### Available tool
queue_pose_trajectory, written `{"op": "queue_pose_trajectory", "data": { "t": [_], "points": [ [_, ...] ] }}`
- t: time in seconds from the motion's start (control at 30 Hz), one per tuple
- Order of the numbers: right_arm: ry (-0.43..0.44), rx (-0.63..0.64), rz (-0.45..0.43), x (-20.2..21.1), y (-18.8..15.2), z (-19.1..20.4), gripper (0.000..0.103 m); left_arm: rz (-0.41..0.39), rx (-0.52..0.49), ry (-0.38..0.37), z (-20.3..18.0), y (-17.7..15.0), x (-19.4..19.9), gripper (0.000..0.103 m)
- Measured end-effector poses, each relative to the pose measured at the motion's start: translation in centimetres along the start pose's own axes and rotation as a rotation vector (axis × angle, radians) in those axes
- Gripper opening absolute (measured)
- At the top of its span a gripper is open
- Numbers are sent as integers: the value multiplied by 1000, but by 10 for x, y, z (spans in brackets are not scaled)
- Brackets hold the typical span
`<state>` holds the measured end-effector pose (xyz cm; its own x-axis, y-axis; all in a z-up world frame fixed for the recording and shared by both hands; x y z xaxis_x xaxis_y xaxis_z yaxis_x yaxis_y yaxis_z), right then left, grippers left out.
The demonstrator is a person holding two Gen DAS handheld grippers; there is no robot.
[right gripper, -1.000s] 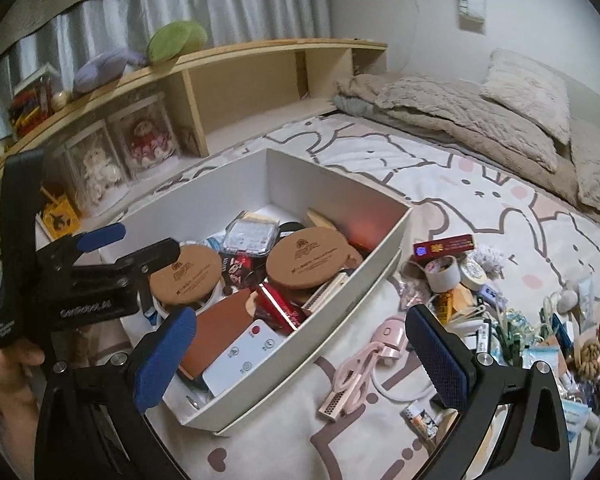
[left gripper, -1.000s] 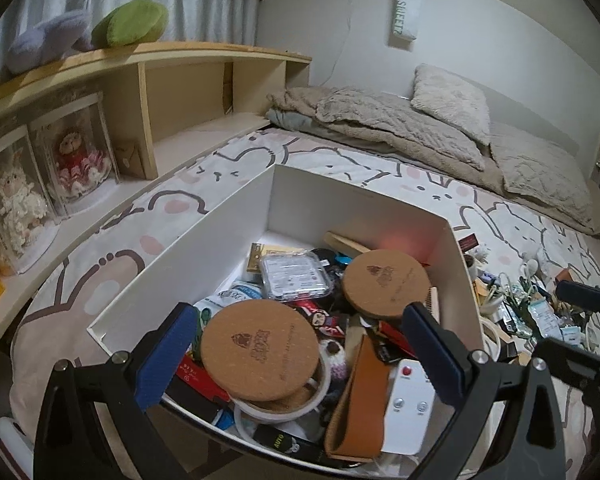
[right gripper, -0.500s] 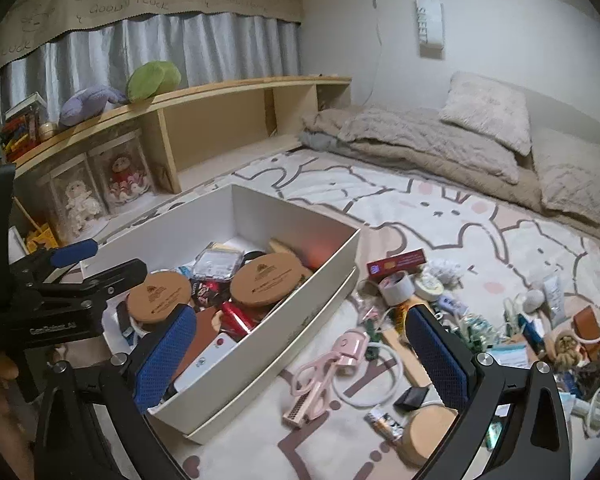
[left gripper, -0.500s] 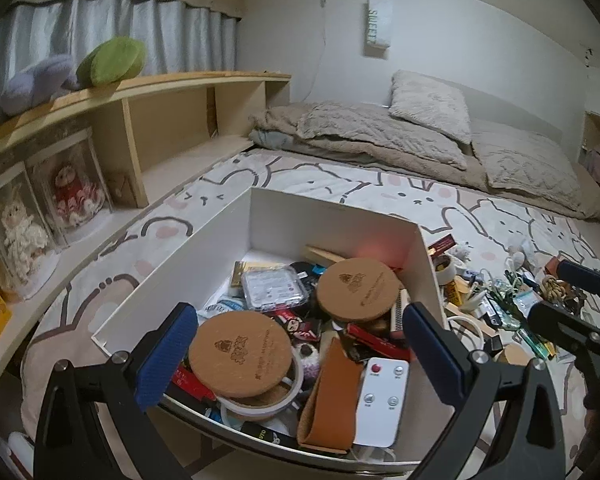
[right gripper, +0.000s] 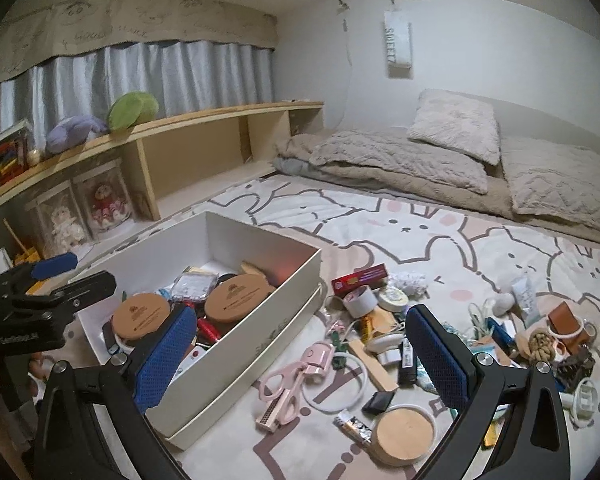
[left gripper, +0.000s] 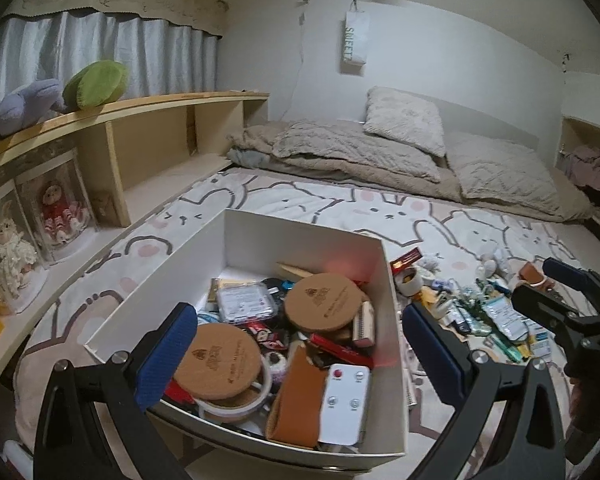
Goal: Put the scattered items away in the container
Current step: 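Move both tools away from the box toward the items on the bedspread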
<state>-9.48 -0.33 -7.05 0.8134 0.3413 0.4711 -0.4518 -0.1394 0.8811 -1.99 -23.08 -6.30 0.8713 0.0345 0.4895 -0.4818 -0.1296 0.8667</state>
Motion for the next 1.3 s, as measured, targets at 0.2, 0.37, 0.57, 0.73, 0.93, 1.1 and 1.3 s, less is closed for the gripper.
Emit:
{"op": "queue_pose_trajectory", "data": {
  "t": [0.2, 0.37, 0.57, 0.73, 0.93, 1.1, 1.3],
  "points": [
    [-23, -18, -37, 15, 2, -9, 103, -20, 7, -15, -8, 2, 6, 103],
    [-53, -16, -65, 27, 2, -18, 103, -34, 10, -34, -14, 4, 10, 103],
    [-76, -39, -90, 43, -1, -35, 103, -70, 9, -61, -26, 6, 15, 103],
    [-122, -56, -114, 60, -5, -52, 103, -96, 14, -98, -39, 4, 16, 103],
    [-176, -61, -133, 77, -9, -73, 103, -126, 15, -161, -58, 2, 17, 103],
    [-224, -75, -141, 91, -18, -93, 103, -131, 5, -199, -75, -2, 13, 103],
    [-277, -91, -160, 106, -29, -116, 103, -135, 18, -260, -94, -10, 8, 103]
  ]
}}
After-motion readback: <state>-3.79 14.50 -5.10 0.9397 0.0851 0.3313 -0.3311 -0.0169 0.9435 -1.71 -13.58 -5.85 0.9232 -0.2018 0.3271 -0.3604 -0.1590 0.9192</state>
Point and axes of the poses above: each gripper's, at about its wrist camera, not at the fingertips, and x roughly against the way its jaws point, z to its left, y to its top, the point moved 1 cm from there along -x, roughly the way its jaws point, and after that the axes turned 7 degrees about -y, right-handed, at the moved point
